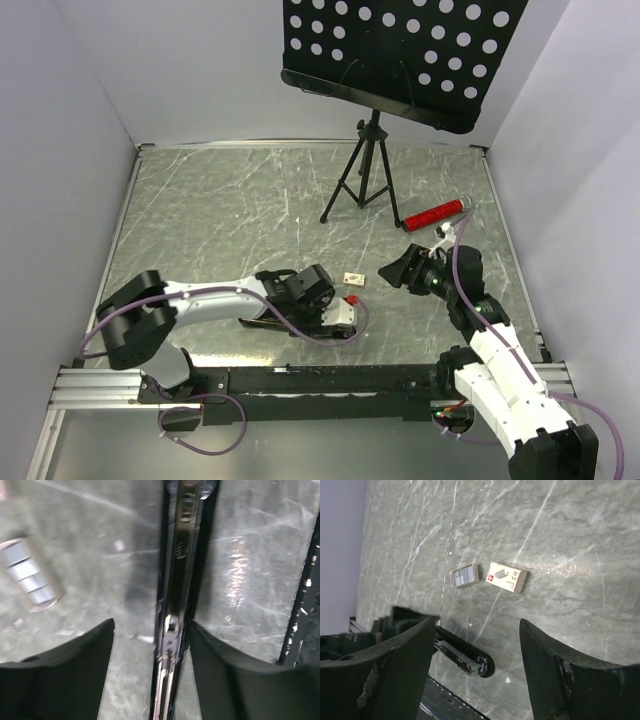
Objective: Load the staples into the stapler
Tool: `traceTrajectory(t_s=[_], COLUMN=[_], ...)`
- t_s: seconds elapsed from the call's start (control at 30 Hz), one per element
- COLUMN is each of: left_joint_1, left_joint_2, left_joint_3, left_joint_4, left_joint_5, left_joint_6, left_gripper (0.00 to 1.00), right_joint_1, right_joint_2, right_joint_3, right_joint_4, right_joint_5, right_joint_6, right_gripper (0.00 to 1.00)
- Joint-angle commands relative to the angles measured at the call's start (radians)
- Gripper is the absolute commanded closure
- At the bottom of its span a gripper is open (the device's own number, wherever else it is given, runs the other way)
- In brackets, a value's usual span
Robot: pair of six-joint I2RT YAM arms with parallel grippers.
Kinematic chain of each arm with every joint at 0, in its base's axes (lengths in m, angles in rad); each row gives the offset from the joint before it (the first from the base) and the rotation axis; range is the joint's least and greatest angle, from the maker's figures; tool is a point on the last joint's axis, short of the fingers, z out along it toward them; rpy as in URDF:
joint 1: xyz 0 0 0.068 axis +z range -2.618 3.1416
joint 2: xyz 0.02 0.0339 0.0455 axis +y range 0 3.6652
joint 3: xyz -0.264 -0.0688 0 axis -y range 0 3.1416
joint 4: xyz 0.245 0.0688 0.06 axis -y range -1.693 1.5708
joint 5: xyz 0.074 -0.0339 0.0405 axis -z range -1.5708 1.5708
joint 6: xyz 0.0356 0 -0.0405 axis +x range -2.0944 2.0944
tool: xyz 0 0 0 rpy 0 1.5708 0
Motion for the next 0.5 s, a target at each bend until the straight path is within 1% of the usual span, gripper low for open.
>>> traceTrajectory(t_s=[0.0, 0.03, 0.07, 0.1, 0.13, 0.17, 0.2, 0.23, 0.27, 0.3, 0.33, 0.37, 0.4, 0.43, 0.47], left_joint_1=[0.015, 0.033, 0.053, 0.109, 0.140, 0.174, 0.246, 0.281, 0.358, 0.392, 0.426, 0.488, 0.516, 0.542, 0.580], left_joint_2=[-0.161, -0.190, -0.250, -0.284, -0.365, -0.406, -0.451, -0.539, -0.583, -0.626, -0.710, -0.750, -0.791, -0.863, -0.899], left_joint_3=[-0.058, -0.068, -0.077, -0.106, -0.126, -0.146, -0.189, -0.207, -0.223, -0.253, -0.269, -0.284, -0.311, -0.325, -0.338], left_joint_4=[0.113, 0.127, 0.168, 0.188, 0.214, 0.266, 0.297, 0.311, 0.337, 0.354, 0.367, 0.381, 0.403, 0.410, 0.415], left_joint_5=[-0.085, -0.081, -0.076, -0.067, -0.035, -0.030, -0.027, -0.011, -0.003, -0.016, -0.047, -0.070, -0.096, -0.186, -0.235], left_joint_6=[-0.051, -0.068, -0.119, -0.140, -0.163, -0.220, -0.255, -0.281, -0.338, -0.373, -0.412, -0.485, -0.542, -0.580, -0.646], left_gripper=[0.31, 0.29, 0.24, 0.21, 0.19, 0.11, 0.07, 0.06, 0.02, 0.01, 0.00, 0.00, 0.01, 0.00, 0.00], right_joint_1=[0.010, 0.013, 0.021, 0.048, 0.065, 0.088, 0.152, 0.185, 0.223, 0.254, 0.310, 0.332, 0.358, 0.414, 0.439], right_joint_2=[0.034, 0.062, 0.076, 0.091, 0.123, 0.140, 0.178, 0.203, 0.227, 0.281, 0.309, 0.338, 0.394, 0.424, 0.454], right_joint_3=[0.105, 0.114, 0.128, 0.134, 0.151, 0.161, 0.175, 0.210, 0.227, 0.246, 0.282, 0.299, 0.316, 0.353, 0.376], right_joint_4=[-0.015, -0.023, -0.024, -0.025, -0.029, -0.040, -0.049, -0.060, -0.086, -0.095, -0.106, -0.123, -0.135, -0.147, -0.162], right_joint_5=[-0.049, -0.071, -0.083, -0.089, -0.082, -0.071, -0.057, -0.039, -0.015, -0.005, -0.004, -0.002, 0.007, 0.019, 0.059], right_joint_6=[-0.125, -0.136, -0.153, -0.161, -0.170, -0.193, -0.208, -0.225, -0.259, -0.274, -0.288, -0.317, -0.331, -0.345, -0.374], right_gripper=[0.25, 0.25, 0.25, 0.25, 0.25, 0.25, 0.25, 0.25, 0.25, 0.25, 0.25, 0.25, 0.25, 0.25, 0.25])
